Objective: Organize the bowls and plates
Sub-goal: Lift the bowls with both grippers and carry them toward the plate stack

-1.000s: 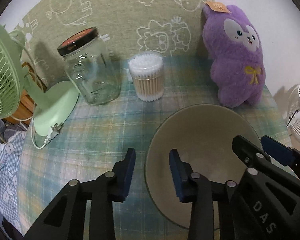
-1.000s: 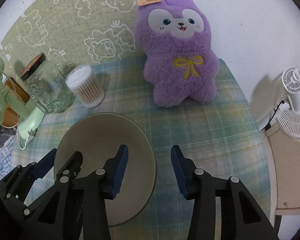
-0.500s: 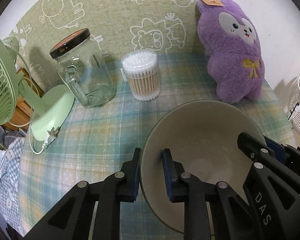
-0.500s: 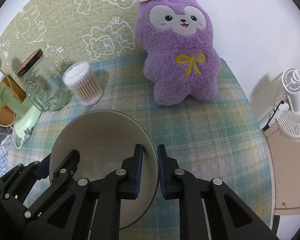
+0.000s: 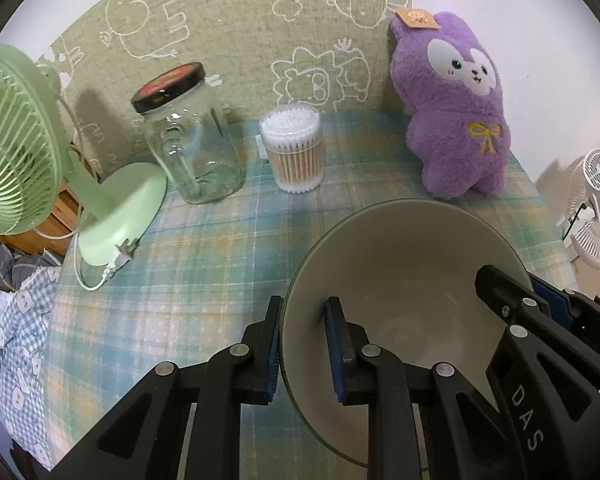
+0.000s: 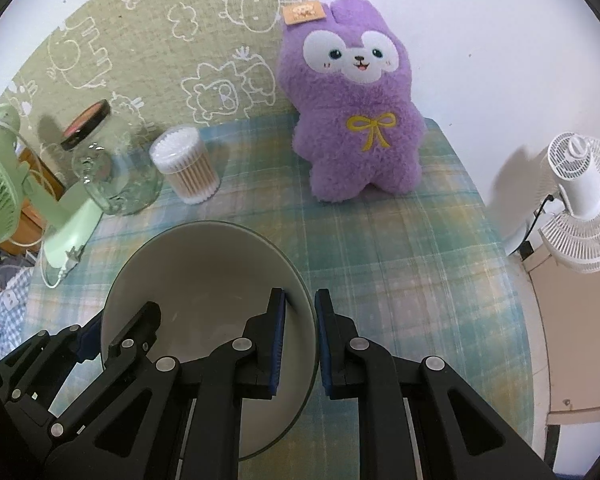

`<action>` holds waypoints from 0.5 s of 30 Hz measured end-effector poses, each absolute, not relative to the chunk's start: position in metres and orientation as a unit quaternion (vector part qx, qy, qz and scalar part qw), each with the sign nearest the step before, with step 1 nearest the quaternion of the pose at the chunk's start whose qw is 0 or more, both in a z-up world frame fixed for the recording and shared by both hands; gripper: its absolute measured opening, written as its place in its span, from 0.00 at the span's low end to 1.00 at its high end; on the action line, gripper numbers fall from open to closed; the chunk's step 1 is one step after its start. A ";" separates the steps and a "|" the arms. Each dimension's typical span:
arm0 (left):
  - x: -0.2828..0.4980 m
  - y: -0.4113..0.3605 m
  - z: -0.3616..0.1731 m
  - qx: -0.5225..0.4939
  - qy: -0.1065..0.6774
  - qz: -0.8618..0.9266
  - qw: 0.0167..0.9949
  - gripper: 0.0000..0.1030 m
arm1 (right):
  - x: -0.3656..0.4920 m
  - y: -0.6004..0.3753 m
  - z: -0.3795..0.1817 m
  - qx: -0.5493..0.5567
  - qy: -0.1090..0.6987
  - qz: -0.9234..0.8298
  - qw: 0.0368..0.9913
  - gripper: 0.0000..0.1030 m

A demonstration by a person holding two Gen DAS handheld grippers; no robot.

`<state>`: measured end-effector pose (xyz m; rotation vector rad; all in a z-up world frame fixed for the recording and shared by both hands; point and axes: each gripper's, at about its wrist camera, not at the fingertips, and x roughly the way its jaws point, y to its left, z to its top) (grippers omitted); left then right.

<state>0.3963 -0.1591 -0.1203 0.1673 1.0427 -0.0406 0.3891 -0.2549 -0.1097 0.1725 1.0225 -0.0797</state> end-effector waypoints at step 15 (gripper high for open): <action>0.335 -0.127 -0.058 0.072 0.465 -0.046 0.881 0.18 | 0.316 -0.226 -0.044 0.081 0.456 -0.066 0.884 0.18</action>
